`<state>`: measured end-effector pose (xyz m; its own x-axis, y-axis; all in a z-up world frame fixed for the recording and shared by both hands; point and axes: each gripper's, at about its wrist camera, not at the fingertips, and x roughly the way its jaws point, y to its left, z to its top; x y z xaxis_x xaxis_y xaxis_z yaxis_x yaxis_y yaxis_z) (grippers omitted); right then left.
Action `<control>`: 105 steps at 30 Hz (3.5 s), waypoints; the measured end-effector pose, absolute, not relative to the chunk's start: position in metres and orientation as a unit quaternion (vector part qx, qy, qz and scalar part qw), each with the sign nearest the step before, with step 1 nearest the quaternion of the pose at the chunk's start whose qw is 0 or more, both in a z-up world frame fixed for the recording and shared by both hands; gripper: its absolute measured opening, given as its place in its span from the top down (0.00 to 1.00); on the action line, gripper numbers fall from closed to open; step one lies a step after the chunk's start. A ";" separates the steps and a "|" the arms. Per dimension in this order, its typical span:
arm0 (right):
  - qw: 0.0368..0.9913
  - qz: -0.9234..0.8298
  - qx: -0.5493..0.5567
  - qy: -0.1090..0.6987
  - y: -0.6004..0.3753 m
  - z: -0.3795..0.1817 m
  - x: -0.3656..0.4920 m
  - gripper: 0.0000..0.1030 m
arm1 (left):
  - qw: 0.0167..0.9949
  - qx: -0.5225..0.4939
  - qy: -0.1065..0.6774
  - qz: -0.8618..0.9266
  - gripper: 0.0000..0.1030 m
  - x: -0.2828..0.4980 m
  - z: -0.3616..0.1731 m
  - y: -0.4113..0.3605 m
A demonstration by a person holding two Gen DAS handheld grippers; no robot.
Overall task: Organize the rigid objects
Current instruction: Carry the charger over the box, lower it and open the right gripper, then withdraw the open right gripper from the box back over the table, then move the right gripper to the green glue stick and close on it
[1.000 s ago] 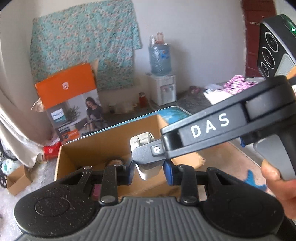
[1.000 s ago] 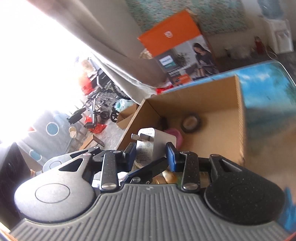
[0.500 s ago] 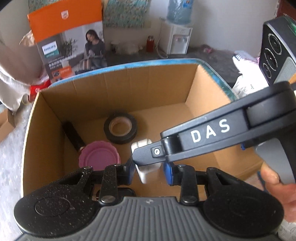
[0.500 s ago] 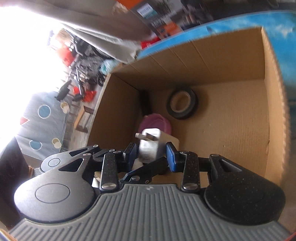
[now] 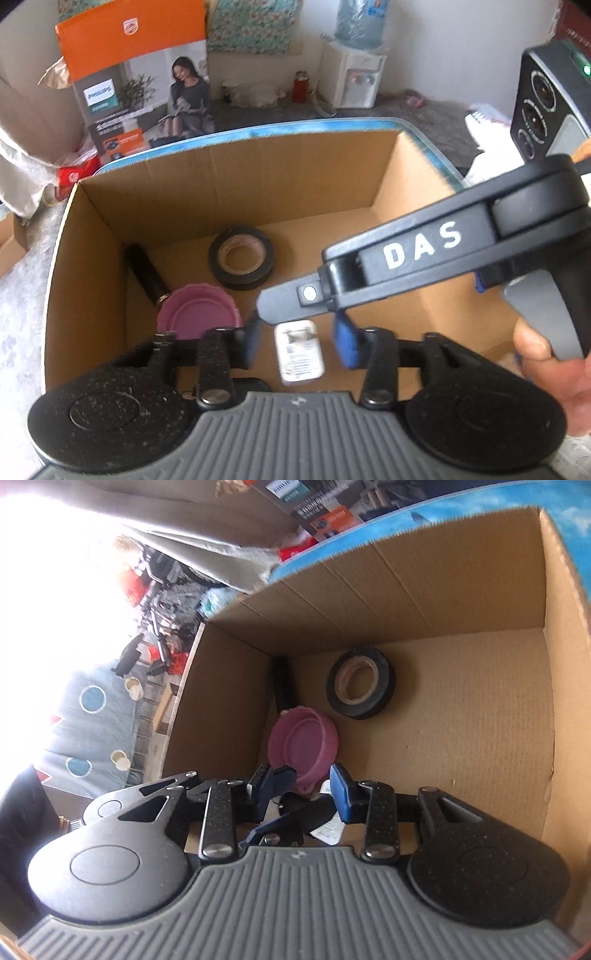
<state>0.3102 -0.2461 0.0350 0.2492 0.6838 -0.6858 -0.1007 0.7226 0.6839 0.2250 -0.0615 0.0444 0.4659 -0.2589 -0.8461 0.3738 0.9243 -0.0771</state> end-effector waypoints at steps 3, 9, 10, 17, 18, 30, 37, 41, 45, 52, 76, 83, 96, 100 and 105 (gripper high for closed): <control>0.758 0.274 0.273 0.526 -0.256 0.054 0.296 0.67 | 0.866 0.064 0.459 -0.186 0.37 0.209 0.060 -0.060; 0.800 0.280 0.301 0.438 -0.291 0.099 0.240 0.59 | 0.886 0.047 0.415 -0.202 0.16 0.166 0.091 -0.050; 0.807 0.279 0.302 0.423 -0.296 0.105 0.227 0.56 | 0.889 0.046 0.407 -0.205 0.14 0.157 0.095 -0.048; 0.854 0.248 0.287 0.357 -0.317 0.118 0.137 0.38 | 0.900 0.047 0.382 -0.206 0.06 0.097 0.099 -0.034; 0.860 0.242 0.282 0.351 -0.319 0.117 0.125 0.32 | 0.900 0.044 0.384 -0.203 0.06 0.092 0.097 -0.032; 0.927 0.173 0.124 0.307 -0.293 0.123 0.032 0.01 | 0.888 0.009 0.426 -0.172 0.06 0.040 0.054 -0.011; 0.950 0.116 0.019 0.289 -0.283 0.122 0.015 0.01 | 0.895 -0.010 0.416 -0.160 0.00 0.020 0.039 -0.003; 0.943 0.140 0.032 0.301 -0.289 0.112 0.016 0.01 | 0.891 -0.018 0.421 -0.171 0.00 0.020 0.032 -0.003; 0.933 0.159 0.073 0.315 -0.298 0.104 0.024 0.01 | 0.889 -0.027 0.412 -0.197 0.00 0.021 0.025 -0.007; 0.897 0.199 0.125 0.374 -0.292 0.080 0.059 0.02 | 0.889 0.056 0.417 -0.179 0.00 0.032 -0.005 -0.036; 0.777 0.273 0.112 0.556 -0.225 -0.012 0.138 0.73 | 0.854 0.012 0.468 -0.228 0.48 0.051 -0.032 -0.029; 0.738 0.300 0.189 0.574 -0.226 -0.022 0.125 0.73 | 0.845 0.000 0.481 -0.233 0.56 0.050 -0.030 -0.018; 0.748 0.298 0.181 0.565 -0.211 -0.029 0.141 0.86 | 0.846 -0.004 0.485 -0.220 0.71 0.056 -0.030 -0.012; 0.746 0.300 0.180 0.567 -0.205 -0.029 0.141 0.87 | 0.845 -0.010 0.486 -0.222 0.71 0.057 -0.030 -0.011; 0.735 0.303 0.198 0.573 -0.213 -0.034 0.138 0.87 | 0.842 -0.021 0.491 -0.223 0.71 0.059 -0.029 -0.006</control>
<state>0.1380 -0.2131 -0.0338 0.1593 0.6724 -0.7228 -0.2191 0.7380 0.6383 0.0592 -0.0064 -0.0294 0.4177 -0.3964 -0.8175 0.3542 0.8997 -0.2552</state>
